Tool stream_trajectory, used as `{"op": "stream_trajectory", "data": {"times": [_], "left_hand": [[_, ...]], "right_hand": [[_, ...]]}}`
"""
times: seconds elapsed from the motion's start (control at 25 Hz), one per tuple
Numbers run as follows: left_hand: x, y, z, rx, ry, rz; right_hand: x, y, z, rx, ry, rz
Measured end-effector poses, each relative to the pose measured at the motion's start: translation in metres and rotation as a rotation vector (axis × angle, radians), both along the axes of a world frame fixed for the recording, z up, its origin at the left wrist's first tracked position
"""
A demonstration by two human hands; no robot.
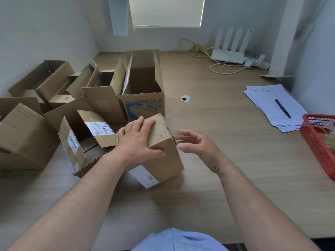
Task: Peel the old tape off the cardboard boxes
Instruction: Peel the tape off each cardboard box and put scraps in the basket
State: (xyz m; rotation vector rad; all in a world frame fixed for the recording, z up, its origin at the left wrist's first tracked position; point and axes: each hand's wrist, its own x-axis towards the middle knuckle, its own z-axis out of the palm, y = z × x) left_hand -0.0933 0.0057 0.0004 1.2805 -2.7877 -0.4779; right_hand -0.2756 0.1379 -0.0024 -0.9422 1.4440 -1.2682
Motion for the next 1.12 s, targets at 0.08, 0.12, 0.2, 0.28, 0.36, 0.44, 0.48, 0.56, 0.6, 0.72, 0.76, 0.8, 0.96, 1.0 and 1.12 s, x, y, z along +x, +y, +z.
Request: {"op": "stream_trajectory", "data": {"times": [0.08,0.12,0.2,0.28,0.36,0.44,0.48,0.56,0.6,0.72,0.76,0.8,0.96,1.0,1.12], "left_hand": [[-0.002,0.002,-0.003,0.024,-0.008,0.020],[-0.002,0.003,-0.004,0.041,-0.010,0.028],[-0.002,0.005,-0.002,0.051,0.010,0.034],[-0.002,0.006,0.004,0.056,0.084,0.057],[0.000,0.008,0.011,0.125,0.218,0.075],[0.003,0.014,0.013,0.278,0.412,0.066],[0.005,0.018,0.011,0.349,0.504,0.061],[0.009,0.028,-0.001,0.424,0.596,0.060],[0.011,0.033,-0.010,0.440,0.589,0.061],[0.020,0.046,-0.038,0.495,0.503,0.095],[0.024,0.048,-0.046,0.524,0.481,0.107],[0.028,0.051,-0.053,0.560,0.465,0.114],[0.030,0.059,-0.064,0.649,0.503,0.153],[0.028,0.060,-0.065,0.650,0.537,0.178],[0.017,0.063,-0.063,0.669,0.647,0.228]], "right_hand": [[0.012,-0.004,0.002,-0.086,-0.001,-0.057],[0.015,-0.006,0.004,-0.113,0.014,-0.110],[0.018,-0.009,0.007,-0.127,0.074,-0.184],[0.022,-0.011,0.014,-0.131,0.107,-0.184],[0.022,-0.010,0.023,-0.177,0.102,-0.152],[0.020,-0.010,0.038,-0.237,0.105,-0.096],[0.018,-0.011,0.043,-0.240,0.132,-0.053],[0.018,-0.017,0.049,-0.148,0.255,0.032],[0.020,-0.020,0.048,-0.059,0.317,0.068],[0.035,-0.026,0.029,0.178,0.297,0.184],[0.043,-0.028,0.021,0.238,0.298,0.222],[0.050,-0.031,0.013,0.291,0.326,0.249],[0.060,-0.041,0.003,0.328,0.473,0.232],[0.060,-0.042,0.004,0.318,0.491,0.231],[0.057,-0.039,0.005,0.291,0.484,0.225]]}}
